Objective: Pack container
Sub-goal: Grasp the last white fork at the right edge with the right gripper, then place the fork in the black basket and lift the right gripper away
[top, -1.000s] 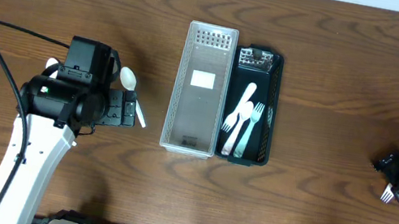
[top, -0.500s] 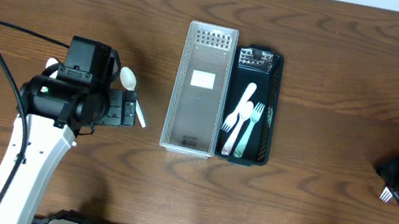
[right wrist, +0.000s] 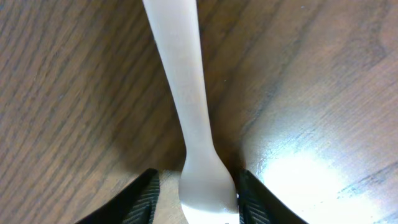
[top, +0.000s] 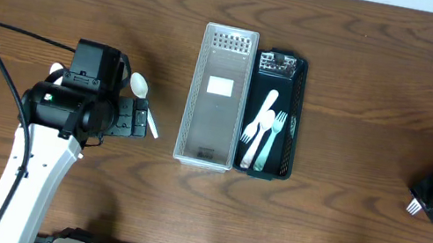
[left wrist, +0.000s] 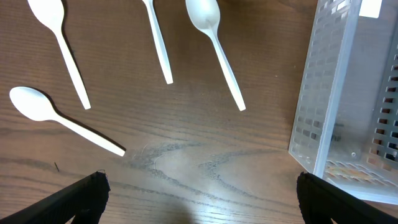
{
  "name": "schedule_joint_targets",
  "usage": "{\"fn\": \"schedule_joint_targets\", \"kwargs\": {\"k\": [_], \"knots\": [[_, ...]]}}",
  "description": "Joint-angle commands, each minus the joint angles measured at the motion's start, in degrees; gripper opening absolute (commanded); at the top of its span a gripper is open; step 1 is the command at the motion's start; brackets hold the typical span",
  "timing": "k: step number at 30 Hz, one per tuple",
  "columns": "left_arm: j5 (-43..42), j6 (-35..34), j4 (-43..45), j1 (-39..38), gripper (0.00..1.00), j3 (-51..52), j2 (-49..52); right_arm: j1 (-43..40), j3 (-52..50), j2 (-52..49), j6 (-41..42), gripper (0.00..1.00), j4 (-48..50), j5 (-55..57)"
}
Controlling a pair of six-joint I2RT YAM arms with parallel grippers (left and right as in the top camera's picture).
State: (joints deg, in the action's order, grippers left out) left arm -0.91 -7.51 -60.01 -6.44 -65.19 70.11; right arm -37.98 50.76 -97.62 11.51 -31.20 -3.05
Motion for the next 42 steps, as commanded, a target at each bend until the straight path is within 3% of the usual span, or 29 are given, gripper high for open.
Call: {"fn": "schedule_joint_targets", "kwargs": {"k": [1,12,19,25,32,37,42], "knots": [[0.3,-0.3,-0.1,-0.1,0.98,-0.7,0.3,-0.5,-0.8,0.0,0.3,0.38,-0.1,-0.4],[0.3,-0.3,-0.1,-0.1,0.98,-0.7,0.3,-0.5,-0.8,0.0,0.7,0.3,0.0,-0.4],[0.3,-0.3,-0.1,-0.1,0.98,-0.7,0.3,-0.3,-0.1,0.1,2.0,0.14,-0.4,-3.6],[0.3,-0.3,-0.1,-0.1,0.98,-0.7,0.3,3.2,5.3,1.7,1.9,0.12,-5.8,-4.7],[0.3,-0.3,-0.1,-0.1,0.98,-0.7,0.3,14.3,17.3,5.2,1.3,0.12,-16.6,-4.9],[0.3,-0.3,-0.1,-0.1,0.98,-0.7,0.3,26.9,26.2,5.8,0.6,0.08,-23.1,-4.9],[0.3,-0.3,-0.1,-0.1,0.98,-0.7,0.3,40.9,30.2,5.8,0.6,0.07,-23.3,-4.7]]}}
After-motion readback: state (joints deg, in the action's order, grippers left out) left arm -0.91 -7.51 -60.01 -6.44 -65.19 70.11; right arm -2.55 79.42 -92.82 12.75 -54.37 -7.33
